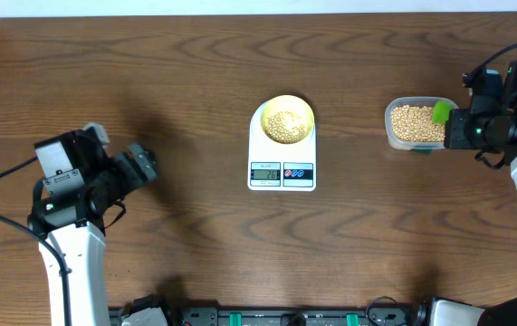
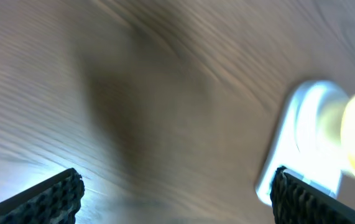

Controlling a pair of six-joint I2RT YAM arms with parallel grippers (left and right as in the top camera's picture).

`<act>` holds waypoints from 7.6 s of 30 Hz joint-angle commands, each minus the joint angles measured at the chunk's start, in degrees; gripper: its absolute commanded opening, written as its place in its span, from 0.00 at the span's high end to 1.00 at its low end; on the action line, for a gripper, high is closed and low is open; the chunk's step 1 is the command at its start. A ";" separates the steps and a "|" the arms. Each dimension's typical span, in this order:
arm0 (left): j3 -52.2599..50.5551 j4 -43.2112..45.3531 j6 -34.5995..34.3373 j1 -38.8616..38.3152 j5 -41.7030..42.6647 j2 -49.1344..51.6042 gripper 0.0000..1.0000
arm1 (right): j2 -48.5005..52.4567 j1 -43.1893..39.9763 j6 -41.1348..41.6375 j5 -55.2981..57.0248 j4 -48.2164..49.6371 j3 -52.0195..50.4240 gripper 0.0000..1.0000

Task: Scoop item into bowl and weigh 50g on scale

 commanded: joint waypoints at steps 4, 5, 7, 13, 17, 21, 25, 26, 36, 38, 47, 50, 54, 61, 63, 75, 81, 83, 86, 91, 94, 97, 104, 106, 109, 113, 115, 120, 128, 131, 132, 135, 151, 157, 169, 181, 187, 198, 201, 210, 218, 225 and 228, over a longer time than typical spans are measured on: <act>-0.04 -7.65 11.87 -3.69 10.82 0.15 0.02 | 0.17 -0.13 2.29 3.69 1.75 0.98 0.99; -0.04 -8.81 13.84 -4.55 12.70 0.15 0.02 | 0.17 -0.13 2.43 3.26 2.05 0.98 0.99; -0.04 -10.49 16.81 -6.43 15.76 0.15 0.02 | 0.17 -0.13 2.43 3.02 2.56 0.98 0.99; -0.04 -10.49 17.99 -13.03 13.38 0.13 0.02 | 0.17 -0.13 2.43 2.99 2.91 0.98 0.99; -0.04 -10.14 17.97 -13.88 9.35 0.15 0.02 | 0.17 -0.13 2.43 2.95 2.60 0.98 0.99; -0.04 -11.47 18.08 -13.88 9.60 0.11 0.02 | 0.17 -0.13 2.43 0.92 2.71 0.98 0.99; -0.04 -12.33 18.43 -14.49 9.60 -0.02 0.02 | 0.17 -0.13 2.45 -1.20 2.67 0.98 0.99; -0.04 -12.52 18.58 -15.19 9.49 -0.02 0.02 | 0.17 -0.13 2.47 -1.42 2.69 0.98 0.99; -0.04 -12.90 18.38 -31.15 -5.33 0.00 0.02 | 0.17 -0.13 2.64 -1.51 2.71 0.98 0.99; -0.04 -12.46 18.40 -33.48 -5.95 0.00 0.02 | 0.17 -0.13 2.64 -1.53 2.71 0.98 0.99; -0.04 -11.26 18.43 -41.75 -12.72 0.11 0.02 | 0.17 -0.02 2.64 -1.53 1.84 0.98 0.99; -0.04 -10.82 18.43 -44.04 -12.98 0.11 0.03 | 0.17 -0.02 2.64 -1.53 1.84 0.98 0.99; -0.04 -10.47 18.36 -44.70 -13.35 0.13 0.02 | 0.17 -0.02 2.64 -1.79 1.77 0.98 0.99; -0.04 -5.68 16.24 -42.95 -13.99 0.11 0.02 | 0.17 -0.02 2.62 -4.31 1.77 0.98 0.99; -0.04 -4.17 16.24 -42.95 -13.79 0.11 0.02 | 0.17 -0.02 2.62 -4.28 1.77 0.98 0.99; -0.04 -2.54 16.24 -42.93 -12.70 0.11 0.02 | 0.17 -0.02 2.62 -4.28 1.62 0.98 0.99; -0.04 -3.19 17.00 -40.50 -8.50 0.11 0.02 | 0.17 -0.02 2.62 -4.28 1.64 0.98 0.99; -0.04 -3.21 18.08 -39.23 -6.45 0.11 0.02 | 0.17 -0.02 2.62 -4.28 1.62 0.98 0.99; -0.04 -3.23 19.98 -38.12 -3.72 0.11 0.02 | 0.17 -0.02 2.62 -4.28 1.64 0.98 0.99; -0.04 -3.23 19.98 -38.14 -3.69 0.11 0.02 | 0.17 -0.02 2.62 -4.28 1.64 0.98 0.99; -0.04 -3.19 19.93 -38.14 -3.74 0.11 0.02 | 0.17 -0.02 2.62 -4.28 1.64 0.98 0.99; -0.04 -3.19 19.89 -38.14 -3.93 0.11 0.02 | 0.17 -0.02 2.62 -4.28 1.62 0.98 0.99; -0.04 -2.29 19.89 -38.14 -3.93 0.11 0.02 | 0.17 -0.02 2.62 -4.28 1.53 0.98 0.99; -0.04 -2.27 19.91 -38.14 -4.33 0.11 0.02 | 0.17 -0.02 2.62 -4.28 1.38 0.98 0.99; -0.04 -2.32 19.87 -38.14 -6.58 0.11 0.02 | 0.17 -0.02 2.62 -4.28 1.33 0.98 0.99; -0.04 -2.32 18.99 -38.14 -8.50 0.11 0.02 | 0.17 -0.02 2.62 -4.28 1.36 0.98 0.99; -0.04 -2.32 18.53 -38.14 -8.41 0.11 0.02 | 0.17 -0.02 2.62 -4.28 1.33 0.98 0.99; -0.04 -2.32 17.73 -38.14 -8.44 0.11 0.02 | 0.17 -0.02 2.60 -4.24 0.74 0.96 0.99; -0.04 -2.34 17.73 -38.14 -8.44 0.11 0.02 | 0.50 -0.04 2.58 1.18 0.74 0.87 0.99; -0.04 -2.34 17.73 -38.14 -8.44 0.11 0.02 | 1.36 -0.04 2.56 3.48 0.74 0.85 0.99; -0.04 -2.34 17.75 -38.14 -8.44 0.11 0.02 | 1.79 -0.04 2.36 3.48 0.70 0.85 0.99; -0.04 -2.34 17.73 -38.14 -8.44 0.11 0.02 | 3.52 -0.02 2.40 3.26 0.68 0.85 0.99; -0.04 -2.34 17.75 -38.14 -8.44 0.11 0.02 | 12.68 -0.02 2.43 3.23 4.24 0.85 0.99; -0.04 -2.34 17.73 -38.14 -8.44 0.11 0.02 | 14.67 -0.02 2.47 3.21 5.33 0.85 0.99; -0.04 -2.34 17.73 -38.14 -8.44 0.11 0.02 | 18.21 0.02 2.64 -3.02 6.34 0.85 0.99; -0.04 -2.34 17.73 -38.14 -8.44 0.11 0.02 | 18.29 -0.52 2.64 -12.74 6.16 0.85 0.99; -0.04 -2.34 17.75 -38.14 -8.44 0.11 0.02 | 18.29 -1.95 2.67 -16.55 6.08 0.85 0.99; -0.04 -2.34 17.75 -38.14 -8.44 0.11 0.02 | 18.29 -6.03 2.64 -21.18 5.90 0.31 0.99; -0.04 -2.34 17.73 -38.14 -8.44 0.11 0.02 | 18.29 -6.80 2.64 -23.71 6.16 -0.92 0.99; -0.04 -2.34 17.75 -38.14 -8.44 0.11 0.02 | 18.29 -9.86 3.04 -30.51 8.76 -5.79 0.99; -0.04 -2.34 17.75 -38.14 -8.44 0.11 0.02 | 18.29 -13.09 3.04 -35.52 8.70 -5.90 0.99; -0.04 -2.34 17.75 -38.14 -8.44 0.11 0.02 | 18.29 -15.63 3.04 -38.64 8.72 -6.21 0.99; -0.04 -2.34 17.73 -38.14 -8.44 0.11 0.02 | 18.29 -16.57 3.04 -39.08 8.72 -6.69 0.99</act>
